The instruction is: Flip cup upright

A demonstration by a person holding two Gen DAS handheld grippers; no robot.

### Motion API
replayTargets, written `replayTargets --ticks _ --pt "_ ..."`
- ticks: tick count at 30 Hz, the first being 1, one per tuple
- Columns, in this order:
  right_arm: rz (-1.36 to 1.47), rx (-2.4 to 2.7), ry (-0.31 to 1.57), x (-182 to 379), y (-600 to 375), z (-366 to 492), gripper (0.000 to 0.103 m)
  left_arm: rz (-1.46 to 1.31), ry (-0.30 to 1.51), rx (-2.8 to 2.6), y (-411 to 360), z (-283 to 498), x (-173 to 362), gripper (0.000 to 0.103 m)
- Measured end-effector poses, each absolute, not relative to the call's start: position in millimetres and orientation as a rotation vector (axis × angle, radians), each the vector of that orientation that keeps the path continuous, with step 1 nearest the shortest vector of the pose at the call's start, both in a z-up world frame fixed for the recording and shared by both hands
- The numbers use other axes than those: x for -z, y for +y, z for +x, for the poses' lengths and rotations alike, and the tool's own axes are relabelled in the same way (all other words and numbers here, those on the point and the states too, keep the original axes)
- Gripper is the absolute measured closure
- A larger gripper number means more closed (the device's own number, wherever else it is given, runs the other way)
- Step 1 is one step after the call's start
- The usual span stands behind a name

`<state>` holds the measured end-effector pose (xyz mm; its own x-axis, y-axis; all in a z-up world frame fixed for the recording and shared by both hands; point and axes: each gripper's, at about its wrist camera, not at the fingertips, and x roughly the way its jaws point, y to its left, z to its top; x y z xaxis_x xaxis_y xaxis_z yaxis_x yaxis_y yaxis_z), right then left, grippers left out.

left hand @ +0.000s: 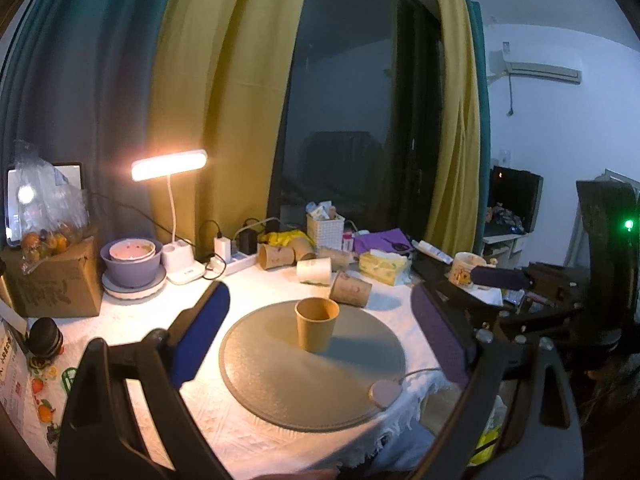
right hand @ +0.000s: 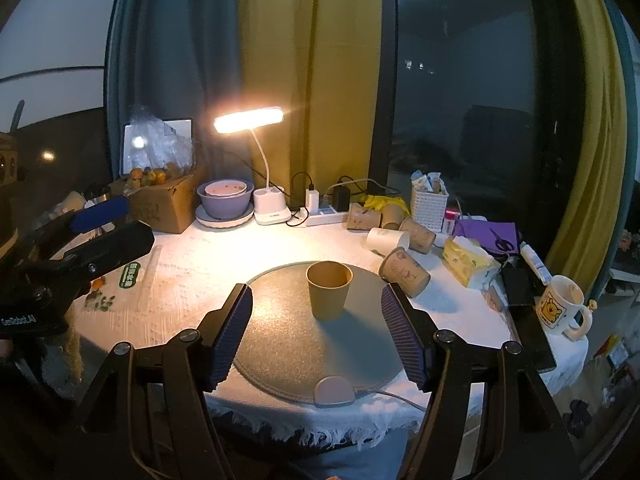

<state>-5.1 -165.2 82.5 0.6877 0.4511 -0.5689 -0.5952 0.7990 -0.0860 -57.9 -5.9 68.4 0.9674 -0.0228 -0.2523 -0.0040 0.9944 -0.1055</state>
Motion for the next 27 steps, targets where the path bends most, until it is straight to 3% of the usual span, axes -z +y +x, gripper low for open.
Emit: replayTargets --ticks 27 --pt "-0.274 -0.600 0.569 -79.7 -160.9 -5.5 0.033 -0.037 0.221 -0.026 -15.1 -66.2 -69.2 0.010"
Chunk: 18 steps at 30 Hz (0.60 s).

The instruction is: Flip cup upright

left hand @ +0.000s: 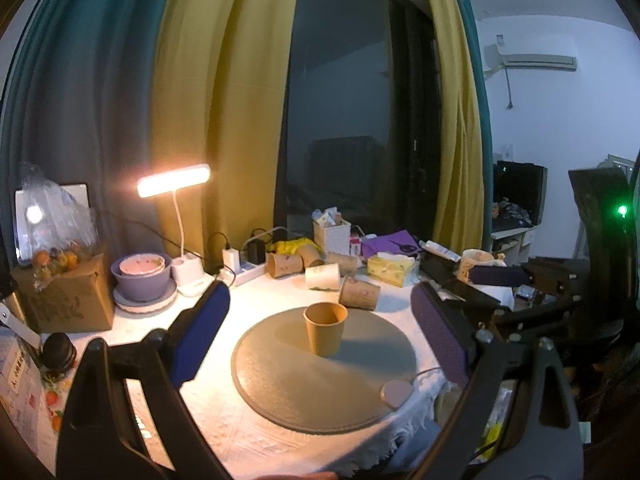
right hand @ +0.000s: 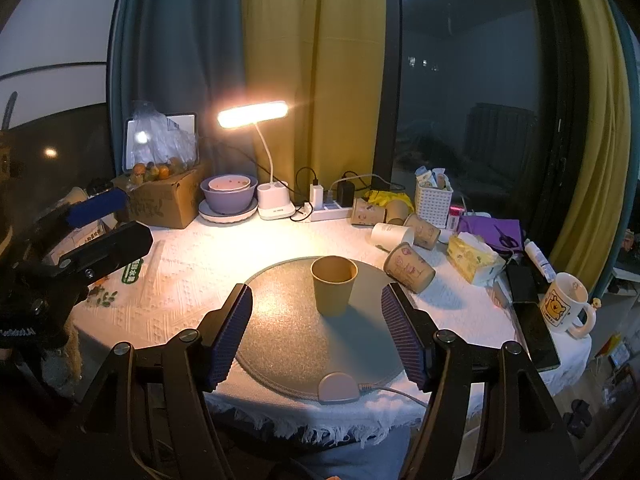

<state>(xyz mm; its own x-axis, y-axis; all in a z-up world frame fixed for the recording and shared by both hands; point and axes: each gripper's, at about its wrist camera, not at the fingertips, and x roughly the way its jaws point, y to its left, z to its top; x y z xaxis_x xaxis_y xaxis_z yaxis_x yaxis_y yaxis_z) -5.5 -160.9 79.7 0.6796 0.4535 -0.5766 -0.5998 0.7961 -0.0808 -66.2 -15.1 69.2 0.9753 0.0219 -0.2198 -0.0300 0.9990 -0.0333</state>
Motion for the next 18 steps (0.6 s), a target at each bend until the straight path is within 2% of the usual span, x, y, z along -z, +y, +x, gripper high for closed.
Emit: replayTargets --ticks 18 --pt "-0.267 -0.594 0.570 -77.4 -160.6 -4.5 0.033 -0.036 0.218 -0.027 -13.6 -66.7 -69.7 0.010"
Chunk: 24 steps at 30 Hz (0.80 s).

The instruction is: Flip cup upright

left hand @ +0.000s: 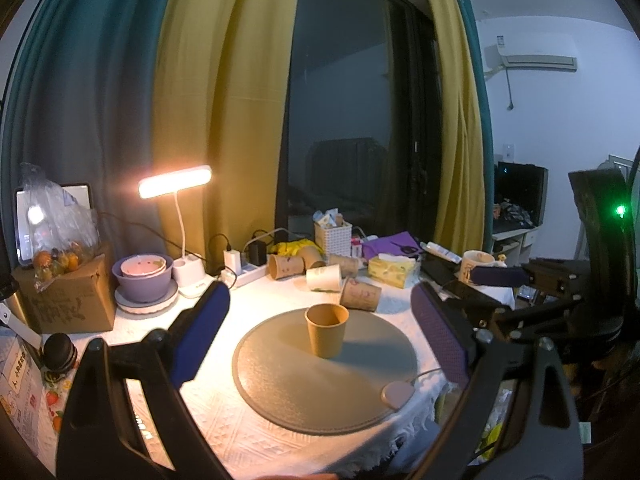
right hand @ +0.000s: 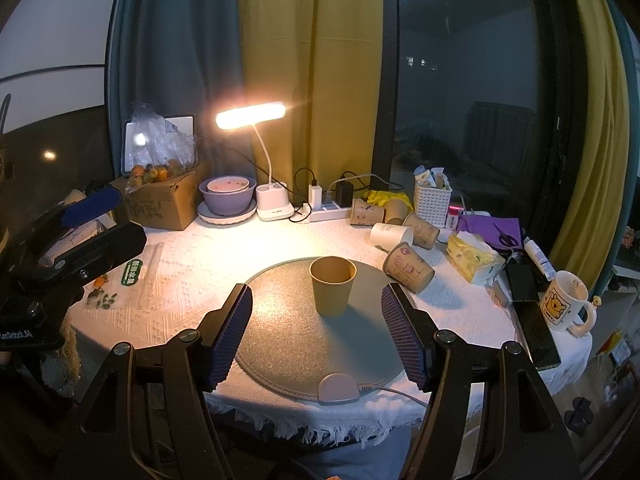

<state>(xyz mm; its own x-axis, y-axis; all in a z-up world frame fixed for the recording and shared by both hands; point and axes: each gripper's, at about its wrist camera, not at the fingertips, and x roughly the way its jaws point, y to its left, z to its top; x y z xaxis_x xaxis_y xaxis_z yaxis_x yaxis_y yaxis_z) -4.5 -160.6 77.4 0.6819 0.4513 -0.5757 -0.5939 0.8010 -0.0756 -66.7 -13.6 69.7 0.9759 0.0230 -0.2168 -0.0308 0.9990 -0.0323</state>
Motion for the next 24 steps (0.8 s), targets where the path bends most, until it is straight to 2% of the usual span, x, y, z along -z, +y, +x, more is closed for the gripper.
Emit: replayTargets --ticks 24 --pt "-0.266 -0.593 0.571 -77.4 -160.9 -4.1 0.033 -0.038 0.220 -0.025 -12.2 -64.9 -69.6 0.010"
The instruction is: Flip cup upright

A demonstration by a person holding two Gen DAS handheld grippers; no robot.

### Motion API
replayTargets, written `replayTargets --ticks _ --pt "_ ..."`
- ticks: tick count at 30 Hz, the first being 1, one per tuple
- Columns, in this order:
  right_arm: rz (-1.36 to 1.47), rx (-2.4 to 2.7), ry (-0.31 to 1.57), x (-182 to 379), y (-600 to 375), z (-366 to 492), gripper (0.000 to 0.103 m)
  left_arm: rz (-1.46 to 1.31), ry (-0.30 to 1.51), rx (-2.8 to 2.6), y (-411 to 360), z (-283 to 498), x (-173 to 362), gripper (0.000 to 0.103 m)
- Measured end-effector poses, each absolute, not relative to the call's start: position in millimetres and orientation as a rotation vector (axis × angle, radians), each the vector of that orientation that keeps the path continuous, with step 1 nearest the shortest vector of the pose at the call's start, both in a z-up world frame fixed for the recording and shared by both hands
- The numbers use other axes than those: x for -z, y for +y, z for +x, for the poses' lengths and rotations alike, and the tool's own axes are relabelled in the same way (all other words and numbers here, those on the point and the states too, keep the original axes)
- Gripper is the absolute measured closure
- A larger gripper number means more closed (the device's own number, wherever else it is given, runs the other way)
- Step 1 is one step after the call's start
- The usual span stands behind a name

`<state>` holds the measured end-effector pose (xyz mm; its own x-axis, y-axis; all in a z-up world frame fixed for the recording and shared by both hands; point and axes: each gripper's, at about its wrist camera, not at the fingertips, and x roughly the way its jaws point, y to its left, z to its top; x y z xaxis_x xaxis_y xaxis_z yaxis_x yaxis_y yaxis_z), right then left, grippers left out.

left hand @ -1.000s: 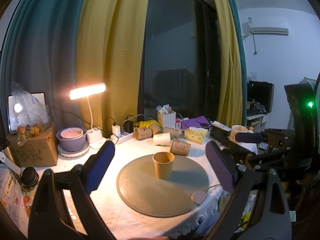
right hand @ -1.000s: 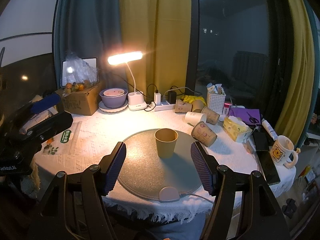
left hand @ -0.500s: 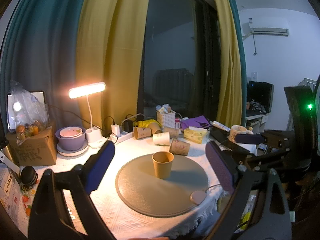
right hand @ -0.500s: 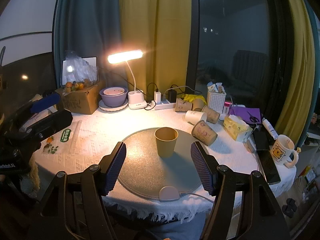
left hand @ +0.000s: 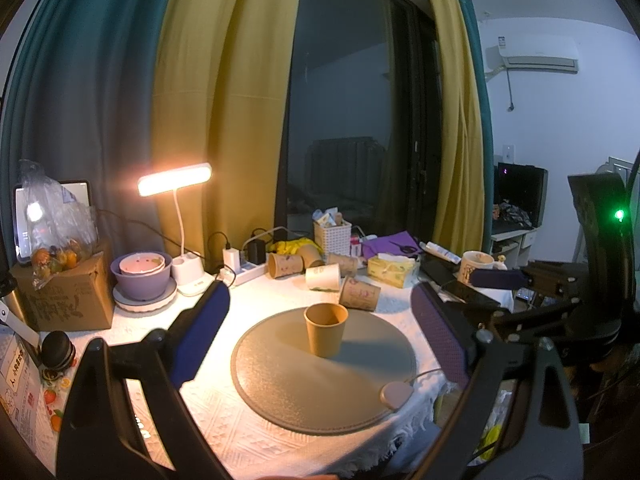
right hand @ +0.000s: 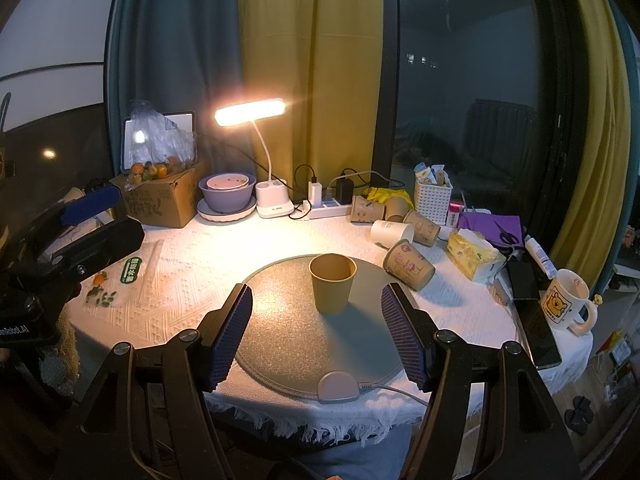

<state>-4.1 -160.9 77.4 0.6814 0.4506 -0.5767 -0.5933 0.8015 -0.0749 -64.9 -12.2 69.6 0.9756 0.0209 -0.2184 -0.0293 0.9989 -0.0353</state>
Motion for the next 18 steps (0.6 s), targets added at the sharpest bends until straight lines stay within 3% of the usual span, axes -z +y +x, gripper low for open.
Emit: replayTargets --ticks 18 --pt "-0.265 -0.594 0.574 -73.8 -162.4 -6.3 0.033 -0.042 0.225 -0.024 -13.5 -64.6 -66.9 0.010"
